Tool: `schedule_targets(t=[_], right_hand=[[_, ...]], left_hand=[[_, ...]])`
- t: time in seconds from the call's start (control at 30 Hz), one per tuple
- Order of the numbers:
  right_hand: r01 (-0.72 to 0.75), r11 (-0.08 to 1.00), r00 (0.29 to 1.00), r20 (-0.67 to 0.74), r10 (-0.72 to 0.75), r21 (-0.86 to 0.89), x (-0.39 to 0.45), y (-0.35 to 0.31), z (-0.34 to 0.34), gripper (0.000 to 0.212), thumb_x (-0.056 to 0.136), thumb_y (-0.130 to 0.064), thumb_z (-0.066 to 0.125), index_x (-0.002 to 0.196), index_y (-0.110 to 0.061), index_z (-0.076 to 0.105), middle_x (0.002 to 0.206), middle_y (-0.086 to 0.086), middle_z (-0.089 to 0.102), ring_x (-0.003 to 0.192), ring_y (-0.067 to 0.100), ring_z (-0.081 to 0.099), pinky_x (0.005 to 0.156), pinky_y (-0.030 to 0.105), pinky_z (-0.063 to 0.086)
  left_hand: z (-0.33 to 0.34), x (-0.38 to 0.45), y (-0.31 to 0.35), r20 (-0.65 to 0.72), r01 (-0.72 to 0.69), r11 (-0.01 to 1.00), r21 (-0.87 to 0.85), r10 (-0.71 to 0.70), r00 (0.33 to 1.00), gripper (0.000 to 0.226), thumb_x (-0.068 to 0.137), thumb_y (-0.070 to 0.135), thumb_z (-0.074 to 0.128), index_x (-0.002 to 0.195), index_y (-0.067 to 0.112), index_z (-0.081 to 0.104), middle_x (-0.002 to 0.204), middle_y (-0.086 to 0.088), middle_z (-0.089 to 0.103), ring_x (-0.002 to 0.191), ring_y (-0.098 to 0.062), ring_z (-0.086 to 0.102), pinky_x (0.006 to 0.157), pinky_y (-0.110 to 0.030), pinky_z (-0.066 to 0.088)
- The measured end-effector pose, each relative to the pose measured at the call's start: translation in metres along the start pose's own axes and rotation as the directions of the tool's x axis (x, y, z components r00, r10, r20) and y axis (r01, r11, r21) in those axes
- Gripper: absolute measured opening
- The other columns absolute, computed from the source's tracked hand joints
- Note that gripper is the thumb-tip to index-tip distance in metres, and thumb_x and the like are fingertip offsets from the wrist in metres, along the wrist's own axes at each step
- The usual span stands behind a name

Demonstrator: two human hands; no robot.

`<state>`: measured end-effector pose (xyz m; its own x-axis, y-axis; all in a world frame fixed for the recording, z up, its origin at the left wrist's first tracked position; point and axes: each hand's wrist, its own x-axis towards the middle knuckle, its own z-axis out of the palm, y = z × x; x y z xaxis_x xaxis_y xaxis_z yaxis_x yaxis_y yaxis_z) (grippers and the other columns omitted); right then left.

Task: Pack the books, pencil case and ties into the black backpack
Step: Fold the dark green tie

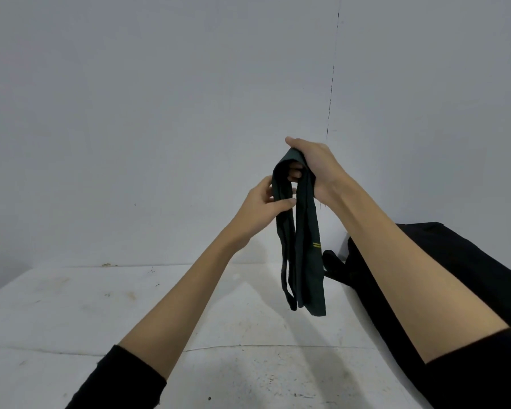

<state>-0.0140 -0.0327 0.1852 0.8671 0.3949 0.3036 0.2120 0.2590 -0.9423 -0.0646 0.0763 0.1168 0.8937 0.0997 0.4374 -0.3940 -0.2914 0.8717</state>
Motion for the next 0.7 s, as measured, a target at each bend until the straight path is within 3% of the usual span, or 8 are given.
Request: schedule_targets(t=[0.17, 0.23, 0.3, 0.47, 0.57, 0.63, 0.7], right_hand=[[-0.001, 0.999, 1.000, -0.001, 0.001, -0.036, -0.003, -0.001, -0.005, 0.037, 0.093, -0.019, 0.054, 0.059, -0.012, 0.042, 0.043, -0.002, 0.041, 0.039, 0.013, 0.034, 0.047, 0.023, 0.036], [-0.006, 0.999, 1.000, -0.007, 0.006, -0.051, -0.003, -0.001, -0.009, 0.034, 0.093, -0.019, 0.055, 0.062, -0.012, 0.045, 0.046, -0.002, 0.042, 0.040, 0.013, 0.036, 0.048, 0.023, 0.037], [-0.019, 0.997, 1.000, -0.006, 0.018, -0.071, -0.003, 0.001, -0.013, 0.031, 0.092, -0.019, 0.056, 0.064, -0.011, 0.048, 0.050, -0.001, 0.043, 0.043, 0.014, 0.037, 0.049, 0.023, 0.038], [-0.040, 0.990, 0.999, 0.024, 0.043, -0.132, -0.004, 0.006, -0.015, 0.018, 0.092, -0.020, 0.057, 0.082, -0.006, 0.061, 0.062, 0.001, 0.054, 0.054, 0.014, 0.048, 0.058, 0.025, 0.044], [-0.029, 0.986, 0.998, 0.054, 0.038, -0.163, -0.004, 0.011, -0.015, 0.025, 0.093, -0.019, 0.055, 0.100, 0.003, 0.066, 0.075, 0.008, 0.062, 0.063, 0.019, 0.058, 0.062, 0.027, 0.046], [-0.025, 0.985, 0.998, 0.053, 0.035, -0.173, -0.004, 0.013, -0.014, 0.025, 0.093, -0.016, 0.055, 0.104, 0.004, 0.064, 0.086, 0.011, 0.062, 0.074, 0.023, 0.057, 0.064, 0.028, 0.047], [-0.022, 0.985, 0.999, 0.043, 0.030, -0.169, -0.005, 0.013, -0.013, 0.014, 0.092, -0.013, 0.056, 0.095, -0.001, 0.063, 0.086, 0.010, 0.062, 0.075, 0.021, 0.057, 0.063, 0.027, 0.048]], left_hand=[[0.002, 0.004, -0.001, -0.261, -0.074, 0.982, 0.172, 0.118, 0.958, 0.009, 0.088, 0.019, 0.063, 0.091, 0.013, 0.070, 0.085, -0.005, 0.074, 0.083, -0.022, 0.069, 0.083, -0.045, 0.054], [0.001, 0.005, 0.000, -0.305, -0.067, 0.974, 0.216, 0.133, 0.943, 0.017, 0.090, 0.021, 0.061, 0.079, 0.019, 0.072, 0.080, -0.004, 0.074, 0.079, -0.028, 0.068, 0.078, -0.046, 0.054], [-0.001, 0.005, 0.001, -0.321, -0.053, 0.972, 0.228, 0.126, 0.939, 0.023, 0.093, 0.022, 0.057, 0.076, 0.022, 0.073, 0.080, -0.006, 0.074, 0.078, -0.032, 0.067, 0.076, -0.046, 0.053], [-0.006, 0.006, 0.006, -0.327, -0.044, 0.984, 0.173, 0.099, 0.940, 0.029, 0.098, 0.014, 0.047, 0.078, 0.021, 0.068, 0.081, 0.000, 0.074, 0.077, -0.016, 0.071, 0.076, -0.036, 0.057], [-0.007, 0.006, 0.009, -0.329, -0.034, 0.981, 0.189, 0.096, 0.939, 0.034, 0.098, 0.010, 0.044, 0.070, 0.016, 0.063, 0.062, 0.009, 0.065, 0.057, -0.001, 0.062, 0.057, -0.016, 0.047], [-0.008, 0.008, 0.009, -0.330, -0.011, 0.973, 0.232, 0.089, 0.940, 0.030, 0.097, 0.010, 0.045, 0.072, 0.005, 0.061, 0.059, -0.001, 0.058, 0.054, -0.010, 0.050, 0.056, -0.021, 0.038], [-0.008, 0.010, 0.008, -0.308, -0.017, 0.968, 0.250, 0.096, 0.947, 0.018, 0.094, 0.012, 0.050, 0.087, 0.003, 0.065, 0.076, -0.017, 0.064, 0.065, -0.026, 0.054, 0.062, -0.034, 0.045]])
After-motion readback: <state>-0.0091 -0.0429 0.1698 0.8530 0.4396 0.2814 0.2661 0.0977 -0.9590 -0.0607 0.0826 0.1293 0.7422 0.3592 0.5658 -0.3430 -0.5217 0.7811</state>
